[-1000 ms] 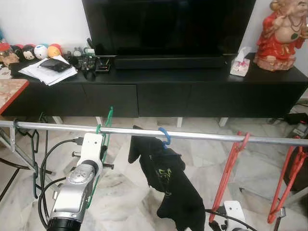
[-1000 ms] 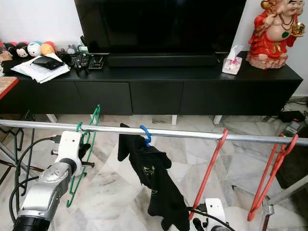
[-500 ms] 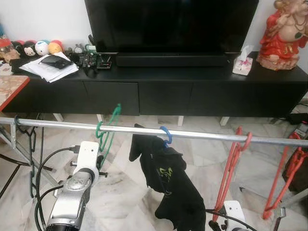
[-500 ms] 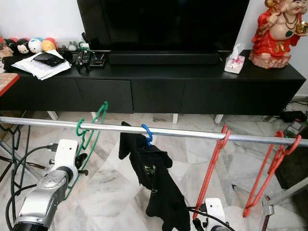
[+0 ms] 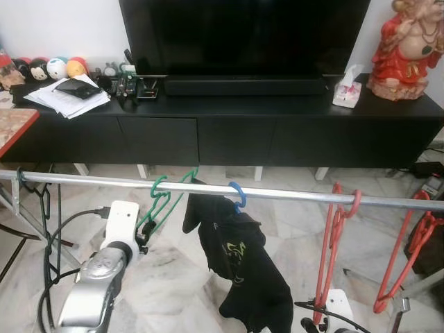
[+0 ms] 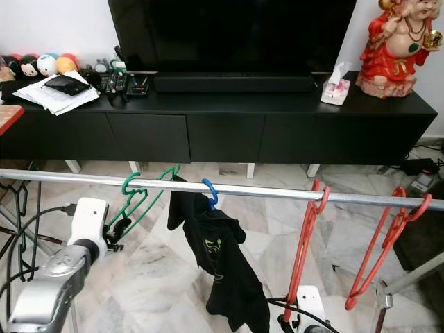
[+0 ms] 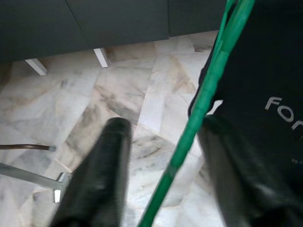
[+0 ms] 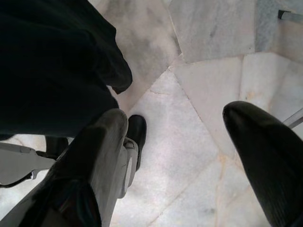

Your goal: Hang hanger

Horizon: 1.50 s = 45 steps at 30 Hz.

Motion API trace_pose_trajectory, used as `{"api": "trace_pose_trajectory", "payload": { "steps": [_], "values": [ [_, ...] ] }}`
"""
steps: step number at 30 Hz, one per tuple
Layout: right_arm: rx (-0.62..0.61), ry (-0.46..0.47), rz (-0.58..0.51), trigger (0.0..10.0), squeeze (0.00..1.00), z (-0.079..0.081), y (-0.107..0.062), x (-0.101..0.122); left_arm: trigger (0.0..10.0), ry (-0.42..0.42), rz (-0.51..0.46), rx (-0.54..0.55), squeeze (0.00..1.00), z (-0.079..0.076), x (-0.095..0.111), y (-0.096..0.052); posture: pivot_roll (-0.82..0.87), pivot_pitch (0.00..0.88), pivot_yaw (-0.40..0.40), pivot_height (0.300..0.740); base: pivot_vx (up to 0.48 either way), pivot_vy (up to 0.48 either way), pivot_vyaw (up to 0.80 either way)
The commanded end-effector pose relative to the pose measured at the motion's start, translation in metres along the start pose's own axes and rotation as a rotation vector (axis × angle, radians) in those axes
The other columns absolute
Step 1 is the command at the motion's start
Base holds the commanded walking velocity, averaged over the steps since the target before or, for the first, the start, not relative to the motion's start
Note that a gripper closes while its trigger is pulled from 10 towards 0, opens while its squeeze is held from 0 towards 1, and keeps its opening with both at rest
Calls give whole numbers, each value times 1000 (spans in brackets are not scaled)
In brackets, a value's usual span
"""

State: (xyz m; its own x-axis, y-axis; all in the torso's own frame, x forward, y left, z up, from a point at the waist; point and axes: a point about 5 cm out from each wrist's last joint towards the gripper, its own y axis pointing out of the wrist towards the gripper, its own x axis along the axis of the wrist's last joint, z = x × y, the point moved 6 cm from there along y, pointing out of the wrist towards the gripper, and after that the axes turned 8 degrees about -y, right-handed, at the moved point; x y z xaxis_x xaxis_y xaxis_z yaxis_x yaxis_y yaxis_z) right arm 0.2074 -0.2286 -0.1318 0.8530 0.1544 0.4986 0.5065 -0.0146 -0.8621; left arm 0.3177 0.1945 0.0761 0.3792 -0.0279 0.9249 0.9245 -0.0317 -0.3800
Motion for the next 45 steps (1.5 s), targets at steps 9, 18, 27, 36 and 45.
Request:
{"api": "trace_pose_trajectory", "payload": {
  "steps": [9,18,27,36,45],
  "values": [
    [7,-7,10,10000,0,1,0,-2,10000,15,57,-65,1000,-15,-10,-7,-47,0,2,740,0,0,0],
    [6,-9,12,10000,0,0,0,-2,10000,-32,-16,-144,1000,-20,7,-23,-41,0,-1,740,0,0,0],
    [7,-10,12,10000,0,0,0,-2,10000,-93,-30,-200,1000,-12,14,-45,-34,0,-5,740,0,0,0],
    [5,-13,12,10000,0,-1,0,-1,10000,-145,-69,35,1000,55,0,-78,-24,0,-11,740,0,0,0],
    [7,-17,12,10000,0,-2,0,0,10000,-282,-74,269,965,91,-30,-77,-33,0,-12,740,0,0,0]
  ]
}}
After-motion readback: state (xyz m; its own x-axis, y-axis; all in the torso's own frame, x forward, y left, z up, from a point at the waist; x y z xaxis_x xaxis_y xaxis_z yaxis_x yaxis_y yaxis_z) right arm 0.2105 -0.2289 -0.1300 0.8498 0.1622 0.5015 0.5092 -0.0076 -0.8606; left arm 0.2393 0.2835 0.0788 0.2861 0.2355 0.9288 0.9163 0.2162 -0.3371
